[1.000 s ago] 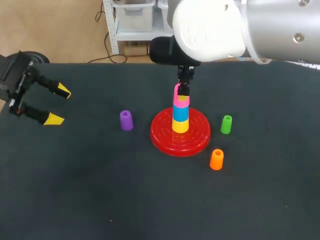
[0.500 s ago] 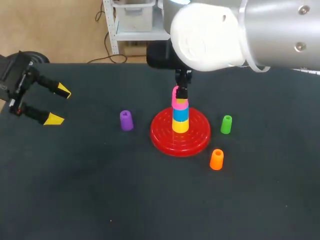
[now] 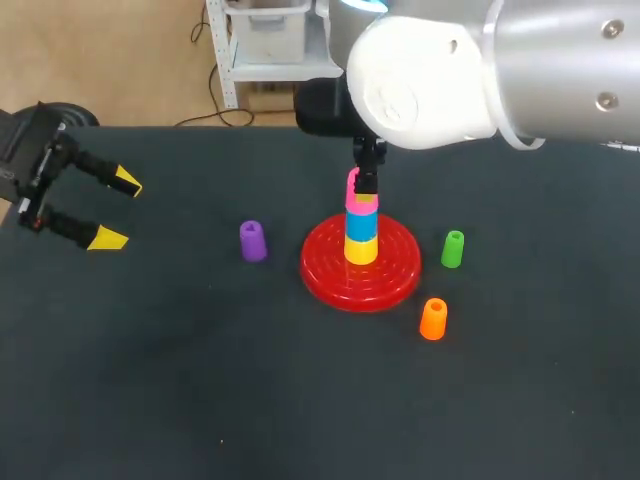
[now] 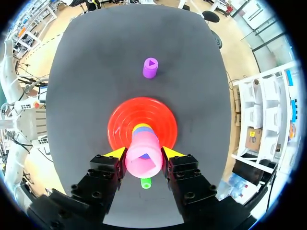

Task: Pick up and stack the cylinders on the red base in this order: pink,purple,orange,green

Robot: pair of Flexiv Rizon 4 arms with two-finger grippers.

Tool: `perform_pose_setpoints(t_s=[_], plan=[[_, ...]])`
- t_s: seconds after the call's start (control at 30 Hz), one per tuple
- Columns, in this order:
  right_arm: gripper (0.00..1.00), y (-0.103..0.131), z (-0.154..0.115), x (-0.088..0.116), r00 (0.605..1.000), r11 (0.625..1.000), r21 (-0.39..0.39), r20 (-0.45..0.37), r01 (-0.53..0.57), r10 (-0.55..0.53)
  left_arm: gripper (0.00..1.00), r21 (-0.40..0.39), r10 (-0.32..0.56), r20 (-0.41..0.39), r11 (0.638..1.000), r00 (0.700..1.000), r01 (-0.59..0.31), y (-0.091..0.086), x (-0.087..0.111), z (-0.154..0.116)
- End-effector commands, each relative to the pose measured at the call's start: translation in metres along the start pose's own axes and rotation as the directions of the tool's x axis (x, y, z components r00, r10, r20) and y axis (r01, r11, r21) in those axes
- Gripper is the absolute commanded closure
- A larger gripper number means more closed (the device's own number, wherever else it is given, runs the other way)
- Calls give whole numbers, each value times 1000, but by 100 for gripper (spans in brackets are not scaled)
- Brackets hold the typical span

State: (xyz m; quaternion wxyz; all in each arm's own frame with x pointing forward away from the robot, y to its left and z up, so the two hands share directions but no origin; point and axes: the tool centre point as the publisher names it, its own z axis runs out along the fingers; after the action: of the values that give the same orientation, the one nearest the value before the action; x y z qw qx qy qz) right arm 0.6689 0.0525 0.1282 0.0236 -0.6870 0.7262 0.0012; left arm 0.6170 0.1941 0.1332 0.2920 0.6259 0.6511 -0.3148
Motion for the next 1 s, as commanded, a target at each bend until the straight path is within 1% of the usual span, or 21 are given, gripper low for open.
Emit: perform_pose_setpoints(t_s=[0.03,0.37,1.0], plan=[[100,-2,1,-2,1000,1000,-2,3,5,-5,0,-3,3,2,1000,1000,-3,-1,1,0],[100,1,12,-1,1000,999,-39,4,2,-2,0,-3,3,2,1000,1000,-3,-1,1,0],[100,3,23,-3,1000,997,-75,9,7,-6,0,-3,3,2,1000,1000,-3,-1,1,0]])
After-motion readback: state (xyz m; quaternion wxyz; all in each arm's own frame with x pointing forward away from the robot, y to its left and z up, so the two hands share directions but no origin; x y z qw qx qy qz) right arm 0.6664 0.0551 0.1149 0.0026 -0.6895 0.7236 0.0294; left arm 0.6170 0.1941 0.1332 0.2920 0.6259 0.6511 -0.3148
